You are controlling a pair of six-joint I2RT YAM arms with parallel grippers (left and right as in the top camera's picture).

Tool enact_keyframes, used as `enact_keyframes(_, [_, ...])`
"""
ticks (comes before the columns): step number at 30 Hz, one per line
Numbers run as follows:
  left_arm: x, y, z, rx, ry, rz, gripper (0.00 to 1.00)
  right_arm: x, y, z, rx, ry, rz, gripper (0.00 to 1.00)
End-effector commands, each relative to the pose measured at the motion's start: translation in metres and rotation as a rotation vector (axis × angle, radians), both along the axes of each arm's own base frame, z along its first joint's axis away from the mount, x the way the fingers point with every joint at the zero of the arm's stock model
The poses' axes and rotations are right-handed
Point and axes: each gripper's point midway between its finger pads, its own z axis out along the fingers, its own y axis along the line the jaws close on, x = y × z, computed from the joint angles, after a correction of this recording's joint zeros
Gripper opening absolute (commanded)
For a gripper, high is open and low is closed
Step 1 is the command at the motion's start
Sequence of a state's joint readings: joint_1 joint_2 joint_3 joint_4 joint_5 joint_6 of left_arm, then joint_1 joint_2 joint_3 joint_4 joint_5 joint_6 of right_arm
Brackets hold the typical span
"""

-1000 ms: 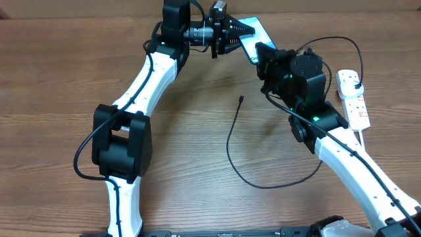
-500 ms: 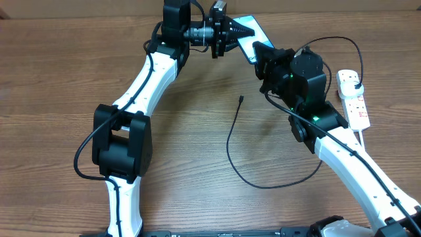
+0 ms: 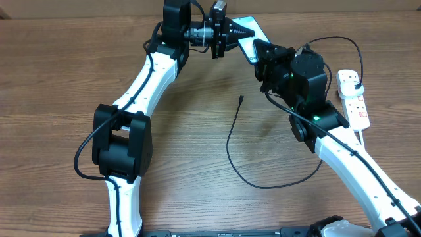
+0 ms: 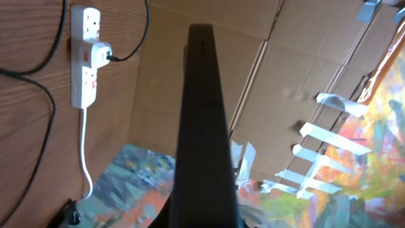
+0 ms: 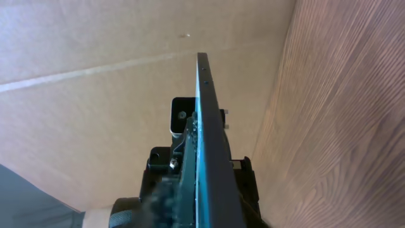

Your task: Plug charger to phone and switch on socket

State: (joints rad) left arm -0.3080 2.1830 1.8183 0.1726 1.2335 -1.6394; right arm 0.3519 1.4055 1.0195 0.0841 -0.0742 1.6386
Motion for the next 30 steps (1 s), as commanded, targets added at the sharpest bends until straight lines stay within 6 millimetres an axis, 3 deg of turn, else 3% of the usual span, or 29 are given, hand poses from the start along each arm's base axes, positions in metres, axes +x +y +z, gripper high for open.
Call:
enact_keyframes(1, [0.004, 0.004, 0.005, -0.004, -0.114, 0.000, 0.04, -0.001, 0.004, 0.005, -0.019, -0.004, 0.025, 0.33])
enact_keyframes(5, [0.009, 0.019, 0.004, 0.003, -0.319, -0.002, 0.04, -0.003, -0.005, -0.013, -0.173, 0.006, 0.050, 0.49])
enact_keyframes(7, [0.009, 0.028, -0.005, 0.021, -0.341, -0.014, 0.04, -0.006, -0.017, -0.030, -0.264, 0.047, 0.059, 0.54])
enact_keyframes(11, [0.013, 0.053, -0.037, 0.104, -0.293, 0.011, 0.04, -0.015, -0.052, -0.067, -0.416, 0.172, 0.069, 0.56])
enact_keyframes(14, [0.015, 0.081, -0.076, 0.251, -0.231, 0.067, 0.04, -0.024, -0.070, -0.084, -0.527, 0.208, 0.131, 0.60])
enact_keyframes(17, [0.006, 0.111, -0.111, 0.417, -0.177, 0.086, 0.04, -0.032, -0.074, -0.092, -0.643, 0.177, 0.258, 0.63])
enact_keyframes(20, [-0.008, 0.130, -0.127, 0.514, -0.174, 0.054, 0.04, -0.040, -0.064, -0.094, -0.752, 0.082, 0.422, 0.62])
enact_keyframes(24, [-0.022, 0.151, -0.126, 0.622, -0.240, 0.021, 0.04, -0.053, -0.062, -0.105, -0.773, 0.116, 0.492, 0.64])
enact_keyframes(30, [-0.026, 0.209, -0.075, 0.742, -0.336, 0.141, 0.04, -0.068, -0.057, -0.111, -0.799, 0.137, 0.599, 0.61])
